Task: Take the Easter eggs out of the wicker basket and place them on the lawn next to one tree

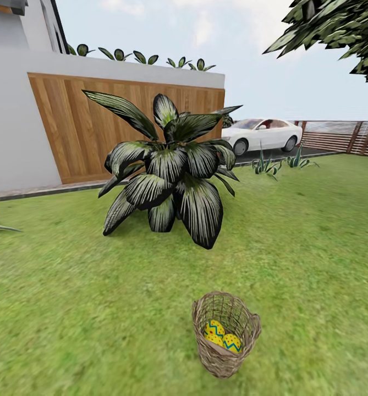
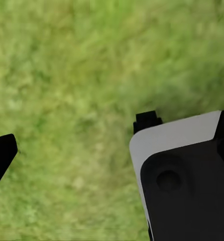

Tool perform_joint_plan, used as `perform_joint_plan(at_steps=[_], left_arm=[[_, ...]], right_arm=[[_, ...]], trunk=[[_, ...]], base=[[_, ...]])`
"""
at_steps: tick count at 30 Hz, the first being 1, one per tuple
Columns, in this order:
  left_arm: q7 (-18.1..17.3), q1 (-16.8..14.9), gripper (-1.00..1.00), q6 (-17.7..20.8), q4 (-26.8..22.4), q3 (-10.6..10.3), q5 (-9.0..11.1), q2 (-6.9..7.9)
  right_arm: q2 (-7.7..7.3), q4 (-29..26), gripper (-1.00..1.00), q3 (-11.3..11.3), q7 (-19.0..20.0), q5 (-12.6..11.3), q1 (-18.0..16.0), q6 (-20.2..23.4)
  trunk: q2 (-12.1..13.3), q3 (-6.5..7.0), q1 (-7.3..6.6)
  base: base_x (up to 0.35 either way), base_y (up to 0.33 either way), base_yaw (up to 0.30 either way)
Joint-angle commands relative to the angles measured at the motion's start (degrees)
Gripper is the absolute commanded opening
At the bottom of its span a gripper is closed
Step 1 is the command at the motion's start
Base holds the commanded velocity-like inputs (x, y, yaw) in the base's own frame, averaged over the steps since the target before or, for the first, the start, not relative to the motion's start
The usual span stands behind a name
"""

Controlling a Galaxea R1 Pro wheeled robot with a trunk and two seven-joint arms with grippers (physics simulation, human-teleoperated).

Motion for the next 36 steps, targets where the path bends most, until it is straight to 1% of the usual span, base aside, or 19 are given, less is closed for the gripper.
perform_joint_plan(at_steps=[1,4,8,12,15,16,20,21,27,29,36], left_arm=[[0.16,-0.47,1.0,0.67,-0.29,-0.33,0.09,0.01],[0.13,-1.56,1.0,1.32,-1.02,-0.38,0.07,0.21],[0.23,-2.01,1.0,1.27,-1.38,-0.38,0.08,0.34],[0.33,-2.24,1.0,0.97,-1.57,-0.39,0.1,0.4],[0.39,-2.28,1.0,0.84,-1.64,-0.39,0.11,0.41],[0.42,-2.29,1.0,0.77,-1.67,-0.39,0.11,0.42],[0.48,-2.31,1.0,0.6,-1.7,-0.39,0.11,0.42],[0.54,-2.31,1.0,0.29,-1.71,-0.37,0.11,0.42],[0.68,-2.31,1.0,-0.56,-1.72,-0.32,0.07,0.43],[0.72,-2.32,1.0,-0.73,-1.72,-0.34,0.04,0.43],[0.79,-2.32,1.0,-0.83,-1.72,-0.31,0.03,0.43]], right_arm=[[0.01,-0.21,1.0,-0.28,-0.02,-0.05,-0.05,0.0],[0.01,-1.03,1.0,-0.33,-0.1,-0.09,-0.29,0.04],[0.02,-2.46,1.0,-0.35,-0.14,-0.11,-1.01,0.07],[0.03,-5.39,1.0,-0.39,-0.21,-0.16,-1.76,0.15],[0.0,-7.21,1.0,-0.51,-0.27,-1.03,-2.49,0.73],[-0.03,-8.04,1.0,-0.76,-0.3,-2.53,-3.25,2.33],[-0.18,-9.47,1.0,-1.05,-0.32,-5.61,-5.64,8.01],[-0.29,-10.37,1.0,-1.15,-0.32,-6.48,-6.85,10.87],[-0.6,-13.7,1.0,-1.32,-0.27,-7.78,-9.66,16.71],[-0.66,-14.52,1.0,-1.33,-0.27,-7.94,-10.41,17.93],[-0.81,-14.98,1.0,-1.38,-0.2,-8.0,-11.09,18.2]], trunk=[[0.38,0.1,-0.23],[1.58,0.62,-0.89],[3.18,1.32,-1.76],[4.79,2.04,-2.64],[5.99,2.58,-3.3],[6.39,2.76,-3.52],[8.0,3.47,-4.4],[8.4,3.65,-4.62],[10.8,4.73,-5.94],[11.61,5.08,-6.38],[14.41,6.32,-7.91]], base=[[0.0,0.0,0.0],[0.0,0.0,0.0],[0.0,0.0,0.0],[0.0,0.0,0.0],[0.0,0.0,0.0],[0.0,0.0,0.0],[0.0,0.0,0.0],[0.0,0.0,0.0],[0.0,0.0,0.0],[0.0,0.0,0.0],[0.0,0.0,0.0]])
